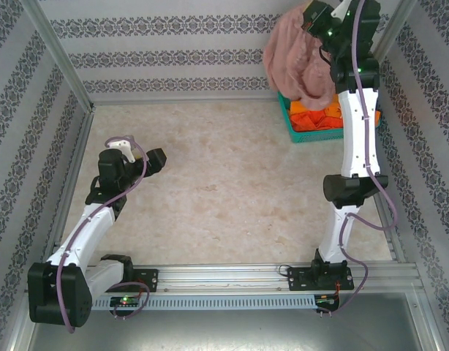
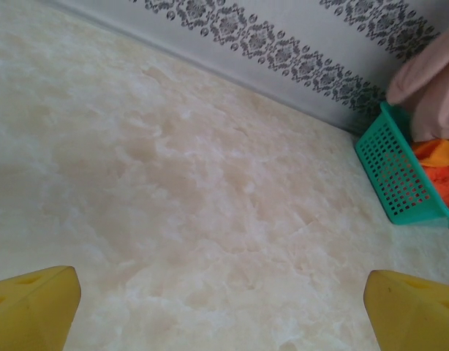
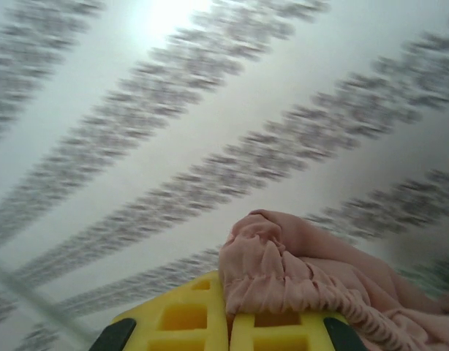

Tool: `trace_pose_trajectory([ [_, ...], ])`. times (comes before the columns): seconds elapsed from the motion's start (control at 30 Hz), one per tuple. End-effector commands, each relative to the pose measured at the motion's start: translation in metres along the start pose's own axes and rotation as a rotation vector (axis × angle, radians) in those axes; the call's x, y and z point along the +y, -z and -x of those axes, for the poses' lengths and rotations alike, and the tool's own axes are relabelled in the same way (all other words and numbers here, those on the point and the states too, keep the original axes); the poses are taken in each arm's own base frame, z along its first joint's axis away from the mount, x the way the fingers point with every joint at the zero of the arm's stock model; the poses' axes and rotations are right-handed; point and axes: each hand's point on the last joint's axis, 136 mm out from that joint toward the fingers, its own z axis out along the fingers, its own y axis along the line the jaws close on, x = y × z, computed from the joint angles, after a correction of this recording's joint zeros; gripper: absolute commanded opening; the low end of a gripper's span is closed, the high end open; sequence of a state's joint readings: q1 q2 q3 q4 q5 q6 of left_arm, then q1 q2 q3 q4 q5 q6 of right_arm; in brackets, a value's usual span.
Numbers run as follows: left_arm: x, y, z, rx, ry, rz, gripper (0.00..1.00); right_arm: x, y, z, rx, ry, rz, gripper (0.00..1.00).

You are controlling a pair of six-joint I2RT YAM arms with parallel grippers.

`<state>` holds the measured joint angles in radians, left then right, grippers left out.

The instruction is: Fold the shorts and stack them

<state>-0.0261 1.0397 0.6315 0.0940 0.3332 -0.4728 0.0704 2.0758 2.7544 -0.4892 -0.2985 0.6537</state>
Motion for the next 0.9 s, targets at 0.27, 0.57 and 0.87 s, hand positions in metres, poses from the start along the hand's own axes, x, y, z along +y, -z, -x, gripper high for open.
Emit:
trace_pose_trajectory([
  [0.27,-0.031,0.022,0.056,-0.138,-0.062,-0.031,1.0,0.167,0.033,-0.068,0.224,0.093,0.564,0.0],
  [0.57,-0.031,0.035,0.064,-0.156,-0.064,0.0,1.0,0.123,0.072,-0.236,0.622,0.397,0.557,0.0],
  [0.87,-0.017,0.012,0.039,-0.058,0.011,0.019,1.0,0.013,0.199,-0.368,0.897,0.604,0.377,0.0],
])
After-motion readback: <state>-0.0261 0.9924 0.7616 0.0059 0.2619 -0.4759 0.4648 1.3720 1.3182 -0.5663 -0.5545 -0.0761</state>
